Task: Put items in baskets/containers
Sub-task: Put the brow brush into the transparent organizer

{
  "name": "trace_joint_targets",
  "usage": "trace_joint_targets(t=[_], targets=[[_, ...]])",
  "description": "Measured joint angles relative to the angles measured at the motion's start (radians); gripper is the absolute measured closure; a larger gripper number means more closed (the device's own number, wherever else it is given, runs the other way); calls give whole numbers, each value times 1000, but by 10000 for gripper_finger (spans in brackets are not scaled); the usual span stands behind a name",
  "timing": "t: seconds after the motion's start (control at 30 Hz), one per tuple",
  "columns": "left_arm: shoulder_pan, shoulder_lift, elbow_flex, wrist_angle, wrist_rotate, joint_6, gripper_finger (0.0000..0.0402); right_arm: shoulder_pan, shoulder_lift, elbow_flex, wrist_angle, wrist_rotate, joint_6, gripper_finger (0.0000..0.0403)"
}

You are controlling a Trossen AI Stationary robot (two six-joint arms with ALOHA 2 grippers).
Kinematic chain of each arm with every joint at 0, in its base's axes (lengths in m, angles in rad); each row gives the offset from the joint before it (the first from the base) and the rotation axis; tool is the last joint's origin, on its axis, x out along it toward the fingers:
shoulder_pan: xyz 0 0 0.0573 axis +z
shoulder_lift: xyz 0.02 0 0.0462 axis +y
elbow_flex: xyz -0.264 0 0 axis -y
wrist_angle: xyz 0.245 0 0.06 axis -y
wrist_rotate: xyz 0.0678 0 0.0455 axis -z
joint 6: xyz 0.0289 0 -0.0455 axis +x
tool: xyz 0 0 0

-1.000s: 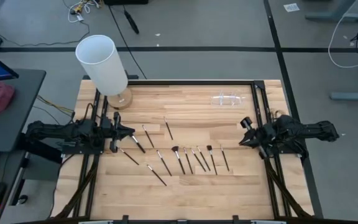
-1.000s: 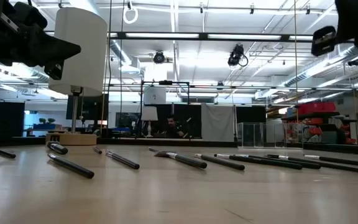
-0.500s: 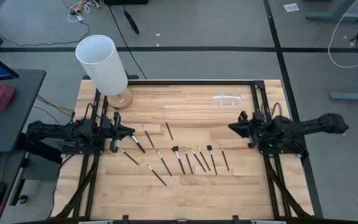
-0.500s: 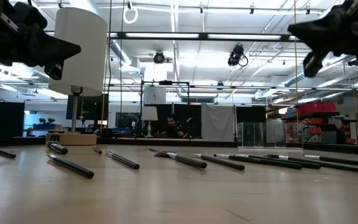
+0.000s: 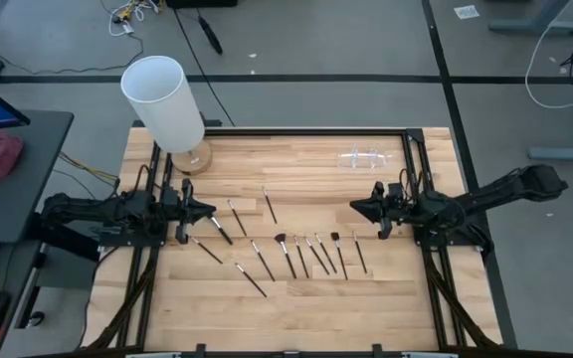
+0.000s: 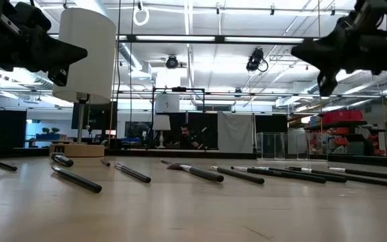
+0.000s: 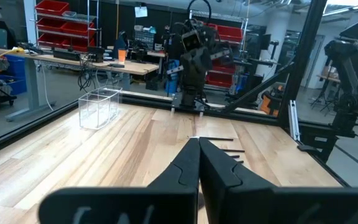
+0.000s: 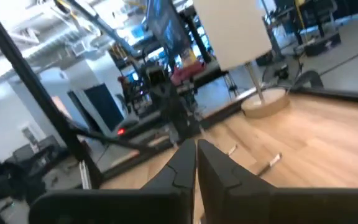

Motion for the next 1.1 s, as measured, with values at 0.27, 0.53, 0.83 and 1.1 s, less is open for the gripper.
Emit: trace_joint_targets(t=[0.27, 0.53, 0.83, 1.1], targets=[[0, 0, 0, 0, 0, 0, 396, 83, 220, 359, -588, 109, -12, 382], [0, 0, 0, 0, 0, 0, 396, 172, 453, 600, -1055, 124, 238, 352], [0, 0, 0, 0, 0, 0, 396, 277, 579, 603, -1137, 73, 505, 236], [0, 0, 0, 0, 0, 0, 396, 331, 685, 603, -1032, 73, 590, 220]])
